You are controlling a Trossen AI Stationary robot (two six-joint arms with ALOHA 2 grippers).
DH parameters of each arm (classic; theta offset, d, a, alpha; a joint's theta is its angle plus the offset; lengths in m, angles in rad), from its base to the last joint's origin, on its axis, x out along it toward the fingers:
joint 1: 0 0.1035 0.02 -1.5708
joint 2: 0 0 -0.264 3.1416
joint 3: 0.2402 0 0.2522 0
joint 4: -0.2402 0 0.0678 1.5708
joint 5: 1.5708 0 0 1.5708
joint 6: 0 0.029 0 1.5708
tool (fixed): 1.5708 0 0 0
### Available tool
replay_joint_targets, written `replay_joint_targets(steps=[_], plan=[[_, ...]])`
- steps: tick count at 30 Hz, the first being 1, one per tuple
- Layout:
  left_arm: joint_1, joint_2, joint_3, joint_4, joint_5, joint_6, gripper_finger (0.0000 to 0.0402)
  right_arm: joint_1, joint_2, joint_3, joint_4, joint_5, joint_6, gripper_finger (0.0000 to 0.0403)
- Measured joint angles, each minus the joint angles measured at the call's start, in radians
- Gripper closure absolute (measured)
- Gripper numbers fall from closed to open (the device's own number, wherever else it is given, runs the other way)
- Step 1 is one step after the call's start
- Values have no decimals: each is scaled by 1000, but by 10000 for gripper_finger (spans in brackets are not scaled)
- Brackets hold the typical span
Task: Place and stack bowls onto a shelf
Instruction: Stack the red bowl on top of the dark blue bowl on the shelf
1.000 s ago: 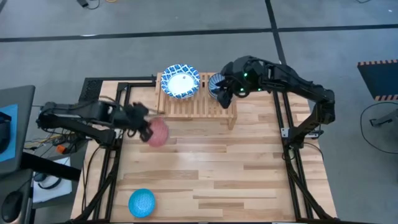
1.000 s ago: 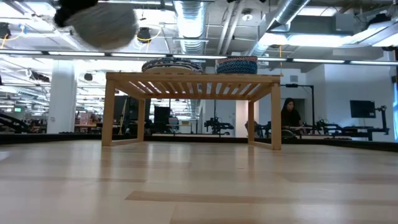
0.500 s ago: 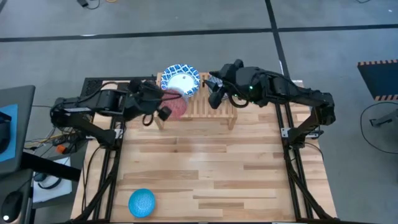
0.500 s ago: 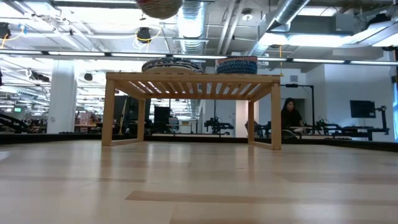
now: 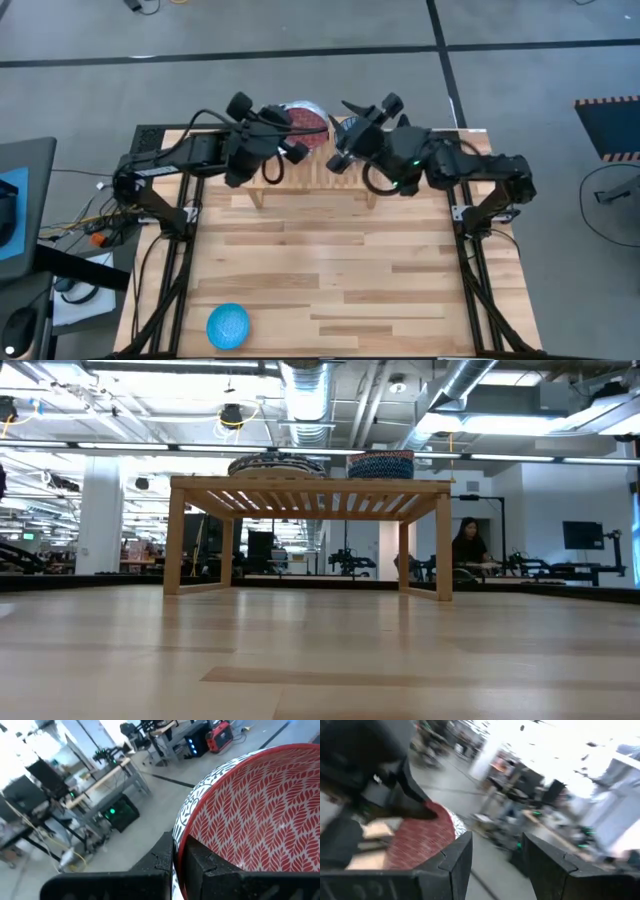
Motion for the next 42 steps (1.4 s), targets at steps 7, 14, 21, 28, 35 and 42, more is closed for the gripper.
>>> replay_joint_targets(steps=[7,14,21,28,35,42], plan=[[9,22,3,174,-8,225,401,-10,46,-1,-3,115,-123,207],[9,28,2,215,28,326,401,-43,40,0,0,138,-126,207],[10,28,2,244,27,387,401,-57,17,0,0,-37,-97,207],[34,27,2,243,28,400,401,-57,-5,12,-23,-125,13,207],[39,27,2,269,29,406,401,-87,-4,10,-172,-141,40,207],[37,27,2,337,55,406,399,-121,-4,10,-248,-138,43,207]])
